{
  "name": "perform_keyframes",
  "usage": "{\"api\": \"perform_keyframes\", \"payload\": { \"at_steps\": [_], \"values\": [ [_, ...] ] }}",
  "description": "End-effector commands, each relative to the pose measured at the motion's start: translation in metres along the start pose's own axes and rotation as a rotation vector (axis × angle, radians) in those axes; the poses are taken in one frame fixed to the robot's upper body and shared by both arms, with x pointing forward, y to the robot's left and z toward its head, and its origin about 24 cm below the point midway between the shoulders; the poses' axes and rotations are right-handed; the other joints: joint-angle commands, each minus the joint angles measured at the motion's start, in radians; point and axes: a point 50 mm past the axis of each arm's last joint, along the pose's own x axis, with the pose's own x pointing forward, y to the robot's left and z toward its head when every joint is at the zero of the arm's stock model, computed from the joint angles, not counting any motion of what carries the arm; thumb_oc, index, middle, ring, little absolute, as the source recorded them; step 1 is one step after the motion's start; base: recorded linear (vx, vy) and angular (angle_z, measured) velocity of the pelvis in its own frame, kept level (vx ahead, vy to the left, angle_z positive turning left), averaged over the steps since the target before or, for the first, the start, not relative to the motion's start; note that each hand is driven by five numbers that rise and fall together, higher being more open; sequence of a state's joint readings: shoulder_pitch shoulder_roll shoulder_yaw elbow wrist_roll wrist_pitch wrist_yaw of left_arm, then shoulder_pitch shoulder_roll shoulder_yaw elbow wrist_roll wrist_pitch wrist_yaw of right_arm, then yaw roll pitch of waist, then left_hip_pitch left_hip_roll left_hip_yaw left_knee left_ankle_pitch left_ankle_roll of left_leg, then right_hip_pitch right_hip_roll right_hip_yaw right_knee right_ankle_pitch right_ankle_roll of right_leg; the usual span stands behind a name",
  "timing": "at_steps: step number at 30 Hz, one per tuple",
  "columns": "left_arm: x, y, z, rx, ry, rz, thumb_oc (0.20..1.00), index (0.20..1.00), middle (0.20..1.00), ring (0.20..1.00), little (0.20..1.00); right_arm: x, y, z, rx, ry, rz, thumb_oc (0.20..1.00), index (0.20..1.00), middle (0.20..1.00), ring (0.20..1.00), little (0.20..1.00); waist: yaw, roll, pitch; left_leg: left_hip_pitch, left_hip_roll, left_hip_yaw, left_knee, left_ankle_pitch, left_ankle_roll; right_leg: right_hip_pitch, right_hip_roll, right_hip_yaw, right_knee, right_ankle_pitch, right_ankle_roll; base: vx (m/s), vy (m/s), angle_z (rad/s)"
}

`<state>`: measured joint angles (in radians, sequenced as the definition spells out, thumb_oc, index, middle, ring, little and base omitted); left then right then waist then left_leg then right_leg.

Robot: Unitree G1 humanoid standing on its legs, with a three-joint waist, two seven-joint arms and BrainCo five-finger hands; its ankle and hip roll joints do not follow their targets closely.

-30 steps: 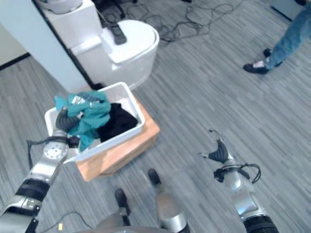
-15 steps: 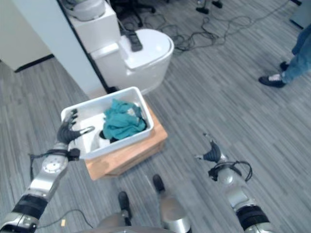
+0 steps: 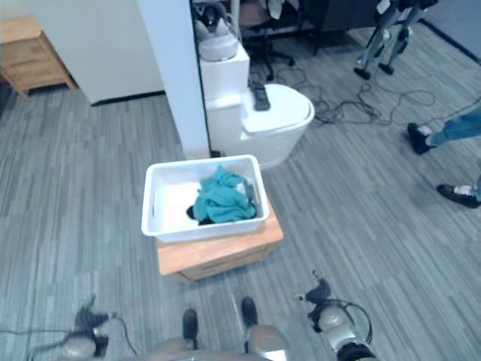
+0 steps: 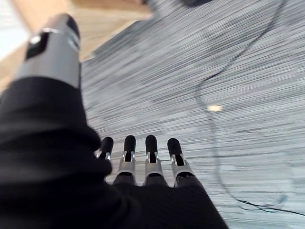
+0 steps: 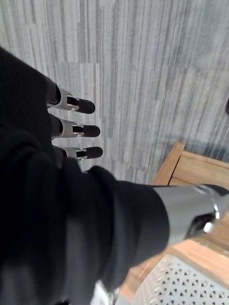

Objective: Tidy up the quilt and then pick up the clothes from the bed and put them into the laundry hamper.

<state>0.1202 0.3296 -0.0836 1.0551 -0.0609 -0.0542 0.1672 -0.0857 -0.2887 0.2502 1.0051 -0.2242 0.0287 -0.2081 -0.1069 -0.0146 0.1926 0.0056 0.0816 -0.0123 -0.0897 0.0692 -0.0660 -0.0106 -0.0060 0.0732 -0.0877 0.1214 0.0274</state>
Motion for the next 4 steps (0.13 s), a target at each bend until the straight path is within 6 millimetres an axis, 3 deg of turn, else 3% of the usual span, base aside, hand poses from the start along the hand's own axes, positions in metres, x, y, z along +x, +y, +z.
{"api": "perform_keyframes", "payload": {
  "at_steps": [1,4],
  "values": [
    [0.006,0.003,0.012,0.061,-0.004,0.023,1.000,1.000,1.000,1.000,1.000,0.004,-0.007,-0.006,-0.031,0.054,-0.019,1.000,1.000,1.000,1.000,1.000,0.021,-0.015,-0.034,0.065,0.021,0.025,0.002,-0.114,-0.013,0.003,-0.070,0.016,0.000,-0.127,0.083,-0.01,0.021,0.10],
    [0.005,-0.004,-0.001,0.076,0.071,0.015,1.000,1.000,1.000,1.000,1.000,0.003,0.001,-0.015,-0.043,0.115,-0.003,1.000,1.000,1.000,1.000,1.000,0.030,-0.019,-0.040,0.069,0.018,0.026,0.002,-0.117,-0.010,0.006,-0.072,0.015,0.000,-0.128,0.084,-0.02,0.054,0.11]
  ]
}}
